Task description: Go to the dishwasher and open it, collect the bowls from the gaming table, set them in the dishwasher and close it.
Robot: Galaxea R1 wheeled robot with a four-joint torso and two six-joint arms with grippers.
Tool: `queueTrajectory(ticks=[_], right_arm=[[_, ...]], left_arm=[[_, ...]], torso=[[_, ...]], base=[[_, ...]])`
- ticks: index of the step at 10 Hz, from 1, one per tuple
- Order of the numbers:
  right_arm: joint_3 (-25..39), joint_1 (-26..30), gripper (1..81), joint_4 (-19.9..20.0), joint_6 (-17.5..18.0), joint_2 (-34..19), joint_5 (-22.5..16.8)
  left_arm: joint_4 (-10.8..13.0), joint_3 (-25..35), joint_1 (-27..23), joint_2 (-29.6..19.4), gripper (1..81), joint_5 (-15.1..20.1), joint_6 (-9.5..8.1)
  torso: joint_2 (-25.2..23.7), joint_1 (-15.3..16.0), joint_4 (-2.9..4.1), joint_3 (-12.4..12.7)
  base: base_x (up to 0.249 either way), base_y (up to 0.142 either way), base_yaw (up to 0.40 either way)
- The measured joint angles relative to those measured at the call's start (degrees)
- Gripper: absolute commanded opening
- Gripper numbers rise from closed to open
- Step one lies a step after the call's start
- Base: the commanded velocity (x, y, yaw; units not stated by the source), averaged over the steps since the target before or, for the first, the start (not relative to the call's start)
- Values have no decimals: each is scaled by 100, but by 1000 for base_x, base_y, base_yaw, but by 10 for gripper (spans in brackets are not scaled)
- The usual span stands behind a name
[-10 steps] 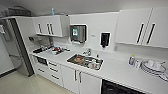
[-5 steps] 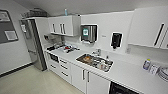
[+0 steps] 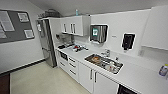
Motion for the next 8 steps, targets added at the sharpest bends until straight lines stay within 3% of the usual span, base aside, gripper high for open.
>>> queueTrajectory(ticks=[8], right_arm=[[-29,117,811,-50,-44,94,13]], left_arm=[[24,258,2,-146,811,-272,2]], torso=[[0,0,0,0]], base=[[0,0,305]])
